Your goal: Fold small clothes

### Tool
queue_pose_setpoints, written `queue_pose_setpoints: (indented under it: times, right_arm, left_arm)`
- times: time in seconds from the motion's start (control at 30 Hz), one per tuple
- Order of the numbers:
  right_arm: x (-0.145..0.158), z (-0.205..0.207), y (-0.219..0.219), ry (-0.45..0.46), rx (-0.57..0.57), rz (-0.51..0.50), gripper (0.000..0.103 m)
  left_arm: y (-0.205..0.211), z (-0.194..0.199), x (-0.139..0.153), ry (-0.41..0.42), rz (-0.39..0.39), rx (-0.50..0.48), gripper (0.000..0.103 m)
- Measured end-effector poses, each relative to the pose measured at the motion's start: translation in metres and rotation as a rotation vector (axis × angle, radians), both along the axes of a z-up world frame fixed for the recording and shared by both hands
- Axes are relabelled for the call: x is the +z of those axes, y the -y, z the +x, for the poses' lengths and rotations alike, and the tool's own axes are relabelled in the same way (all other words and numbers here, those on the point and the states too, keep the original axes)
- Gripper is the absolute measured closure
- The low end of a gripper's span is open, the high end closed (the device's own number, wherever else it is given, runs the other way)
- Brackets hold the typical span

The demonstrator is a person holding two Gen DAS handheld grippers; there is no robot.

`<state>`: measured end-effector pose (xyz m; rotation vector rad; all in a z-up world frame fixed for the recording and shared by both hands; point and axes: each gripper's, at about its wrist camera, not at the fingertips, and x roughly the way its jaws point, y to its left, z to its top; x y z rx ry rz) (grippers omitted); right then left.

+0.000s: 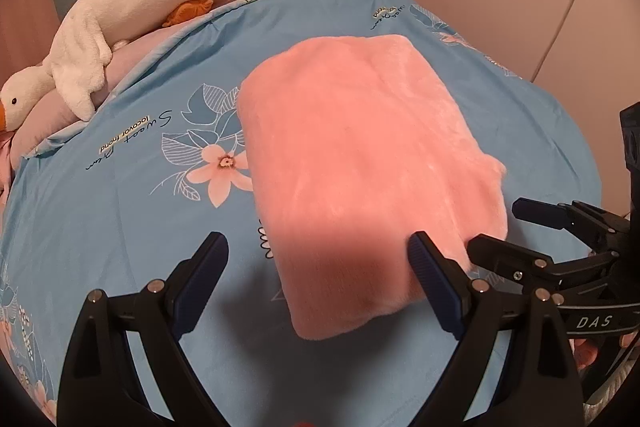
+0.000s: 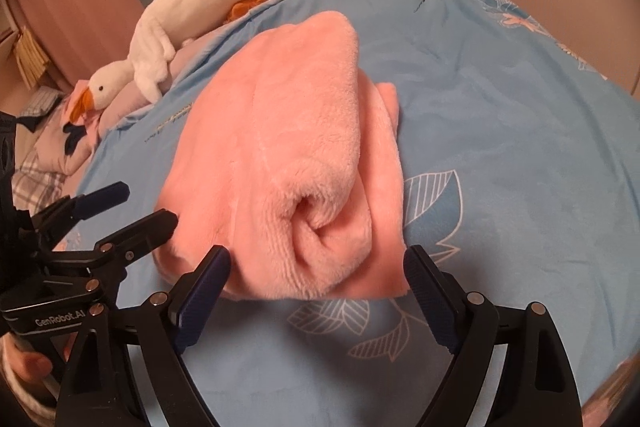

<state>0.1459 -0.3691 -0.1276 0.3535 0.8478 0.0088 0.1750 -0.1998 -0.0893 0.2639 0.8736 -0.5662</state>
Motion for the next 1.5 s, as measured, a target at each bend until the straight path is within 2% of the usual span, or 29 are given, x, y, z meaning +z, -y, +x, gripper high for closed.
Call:
queue_pose_setpoints:
  times: [0.23,0.4,0.53,0.63,0.73,0.87,1.5]
  right_arm:
    - [0.008,-0.011,-0.008,0.007,-0.005,-0.043,0.015]
    - [0.014,-0.020,-0.016,0.022,-0.003,-0.070,0.015]
    - [0.019,-0.026,-0.022,0.035,0.003,-0.089,0.008]
    - [0.022,-0.029,-0.027,0.045,0.006,-0.110,0.007]
    - [0.027,-0.035,-0.033,0.050,0.009,-0.129,0.007]
    - [0.033,-0.044,-0.040,0.062,0.002,-0.169,0.001]
    - [0.061,-0.079,-0.064,0.135,0.011,-0.213,0.001]
  left_arm:
    - [-0.010,-0.011,0.006,0.004,0.006,-0.013,0.010]
    - [-0.021,-0.017,0.012,0.037,0.032,0.039,0.000]
    - [-0.028,-0.023,0.014,0.040,0.039,0.058,0.000]
    - [-0.032,-0.027,0.017,0.058,0.057,0.075,0.000]
    - [-0.035,-0.032,0.019,0.059,0.050,0.080,0.000]
    - [-0.042,-0.042,0.026,0.057,0.029,0.082,0.000]
    - [-0.061,-0.074,0.055,0.083,-0.017,0.092,0.000]
